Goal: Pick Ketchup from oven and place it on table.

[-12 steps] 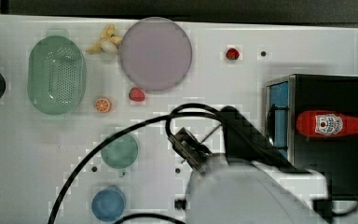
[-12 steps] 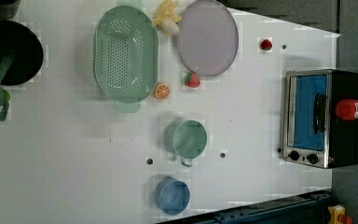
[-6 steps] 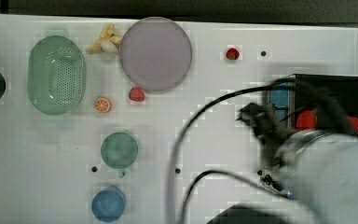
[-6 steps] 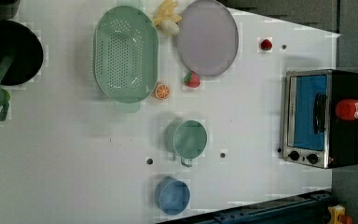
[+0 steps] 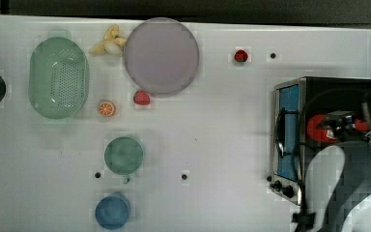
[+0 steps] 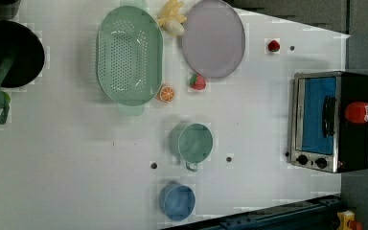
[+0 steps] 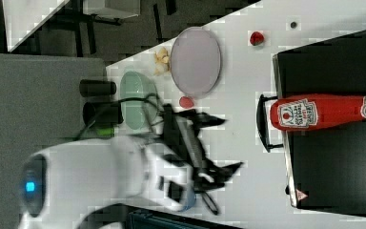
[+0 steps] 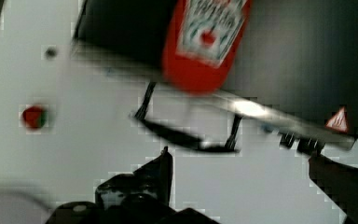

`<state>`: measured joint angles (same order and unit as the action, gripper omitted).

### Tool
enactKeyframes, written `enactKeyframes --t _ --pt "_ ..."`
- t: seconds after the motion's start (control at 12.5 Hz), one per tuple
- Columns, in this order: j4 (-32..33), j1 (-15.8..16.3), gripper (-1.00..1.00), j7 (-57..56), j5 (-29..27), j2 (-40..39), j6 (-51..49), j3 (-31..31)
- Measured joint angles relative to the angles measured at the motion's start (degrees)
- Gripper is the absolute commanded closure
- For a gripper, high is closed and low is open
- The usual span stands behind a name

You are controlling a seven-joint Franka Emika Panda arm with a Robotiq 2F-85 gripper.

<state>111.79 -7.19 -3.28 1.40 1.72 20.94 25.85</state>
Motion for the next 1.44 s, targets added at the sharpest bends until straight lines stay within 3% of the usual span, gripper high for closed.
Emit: enactKeyframes --t 0.48,0.8,1.28,1.36,1.44 --pt "-2.8 -0.5 -1.00 0.0 -2.2 -6.5 9.0 6.6" --pt "-7.1 -0.7 -1.00 0.0 -12.1 -14.7 14.2 7.7" --pt "-3.6 -1.0 -1.00 0.0 -15.5 -23.8 13.4 6.2" --pt "-3.6 -0.9 -0.92 0.0 -15.5 -23.8 14.0 5.9" --pt "-3.6 -0.5 -0.68 0.0 -15.5 -23.6 14.3 6.2"
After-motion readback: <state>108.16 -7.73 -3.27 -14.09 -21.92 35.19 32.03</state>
